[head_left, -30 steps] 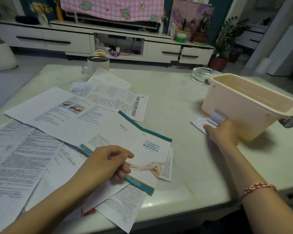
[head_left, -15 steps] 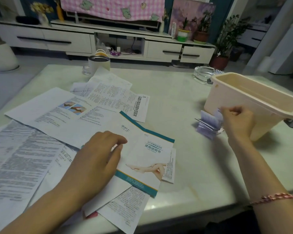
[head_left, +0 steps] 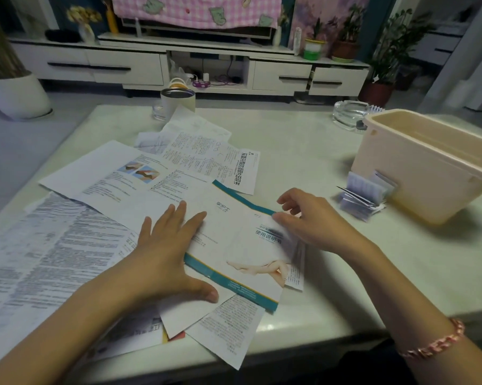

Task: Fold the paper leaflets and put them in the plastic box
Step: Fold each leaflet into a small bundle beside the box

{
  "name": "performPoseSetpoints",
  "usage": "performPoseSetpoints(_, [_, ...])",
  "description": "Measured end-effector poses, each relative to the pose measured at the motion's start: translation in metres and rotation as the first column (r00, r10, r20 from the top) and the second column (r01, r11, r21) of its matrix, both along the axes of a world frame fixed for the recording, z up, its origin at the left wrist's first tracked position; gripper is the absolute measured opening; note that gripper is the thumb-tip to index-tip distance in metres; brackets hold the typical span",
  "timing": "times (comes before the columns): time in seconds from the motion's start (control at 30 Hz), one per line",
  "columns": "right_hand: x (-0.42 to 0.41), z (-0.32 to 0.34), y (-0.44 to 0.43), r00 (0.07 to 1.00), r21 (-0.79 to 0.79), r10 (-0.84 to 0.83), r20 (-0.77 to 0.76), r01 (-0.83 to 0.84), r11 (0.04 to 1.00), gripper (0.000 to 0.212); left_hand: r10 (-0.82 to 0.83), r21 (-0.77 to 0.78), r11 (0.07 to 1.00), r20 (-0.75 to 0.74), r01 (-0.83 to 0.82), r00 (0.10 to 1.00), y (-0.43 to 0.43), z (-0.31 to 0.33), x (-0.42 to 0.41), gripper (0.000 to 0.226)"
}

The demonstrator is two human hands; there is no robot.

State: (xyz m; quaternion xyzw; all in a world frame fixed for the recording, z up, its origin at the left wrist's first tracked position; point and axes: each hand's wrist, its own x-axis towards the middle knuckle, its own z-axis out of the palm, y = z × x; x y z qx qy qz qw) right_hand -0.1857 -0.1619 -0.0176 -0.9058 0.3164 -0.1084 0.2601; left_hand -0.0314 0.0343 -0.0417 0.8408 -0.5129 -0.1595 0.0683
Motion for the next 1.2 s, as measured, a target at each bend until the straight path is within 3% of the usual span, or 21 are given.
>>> performPoseSetpoints(0.1, [0.004,-0.006,0.002,0.992,-0.028,0.014,-0.124,-0.018,0.999,0.045,0.02,-0.015,1.0,-0.039,-0.021,0.999,-0.001,0.0,-0.002,0.148])
performPoseSetpoints(0.17, [0.004,-0.007,0.004,0.997,-0.041,0.01,-0.08,-0.013,0.999,0.042,0.044,-0.031,0.998,-0.043,-0.045,0.998,-0.001,0.0,-0.004,0.135])
performPoseSetpoints(0.3, [0.004,-0.004,0.001,0.991,0.015,-0.037,0.131,0.035,0.999,0.026,0.005,-0.036,0.999,0.017,-0.005,1.0,0.001,0.004,-0.005,0.141])
performPoseSetpoints(0.4, [0.006,0.004,-0.003,0.892,0.247,-0.223,0.393,0.132,0.96,0.015,-0.021,-0.042,0.999,0.065,0.023,0.998,0.001,0.011,-0.01,0.147])
performPoseSetpoints(0.47, [0.007,0.011,-0.005,0.752,0.576,-0.443,0.489,0.103,0.811,0.019,0.003,-0.116,0.993,0.057,0.003,0.998,0.0,0.012,-0.011,0.146])
performPoseSetpoints(0.53, [0.008,0.014,-0.002,0.65,0.826,-0.615,0.446,-0.035,0.562,0.027,0.032,-0.245,0.969,0.044,-0.02,0.999,0.001,0.013,-0.012,0.138])
performPoseSetpoints(0.6, [0.012,0.011,0.003,0.651,0.9,-0.649,0.394,-0.129,0.416,0.03,-0.027,-0.413,0.905,0.18,0.101,0.983,-0.004,0.008,-0.012,0.104])
performPoseSetpoints(0.7, [0.016,0.009,0.013,0.67,0.925,-0.639,0.377,-0.237,0.296,0.037,-0.059,-0.535,0.793,0.408,0.291,0.911,-0.007,-0.003,-0.011,0.031])
performPoseSetpoints(0.77, [0.017,0.01,0.021,0.705,0.923,-0.595,0.386,-0.285,0.261,0.041,-0.078,-0.562,0.754,0.436,0.339,0.897,-0.007,-0.009,-0.013,0.029])
performPoseSetpoints(0.87, [0.019,0.006,0.034,0.807,0.898,-0.435,0.399,-0.248,0.363,0.041,-0.071,-0.63,0.722,0.342,0.285,0.937,-0.006,-0.007,-0.027,0.031])
performPoseSetpoints(1.0, [0.026,-0.004,0.048,0.905,0.758,-0.258,0.338,-0.099,0.645,0.018,0.017,-0.661,0.734,0.246,0.155,0.969,-0.012,-0.009,-0.031,0.033])
performPoseSetpoints(1.1, [0.027,-0.009,0.051,0.938,0.636,-0.15,0.314,-0.09,0.766,0.026,0.234,-0.758,0.647,0.095,-0.082,0.968,-0.01,-0.011,-0.028,0.043])
performPoseSetpoints(1.2, [0.028,-0.011,0.054,0.968,0.54,-0.041,0.249,-0.103,0.835,0.031,0.352,-0.76,0.529,-0.208,-0.377,0.913,-0.009,-0.004,-0.028,0.064])
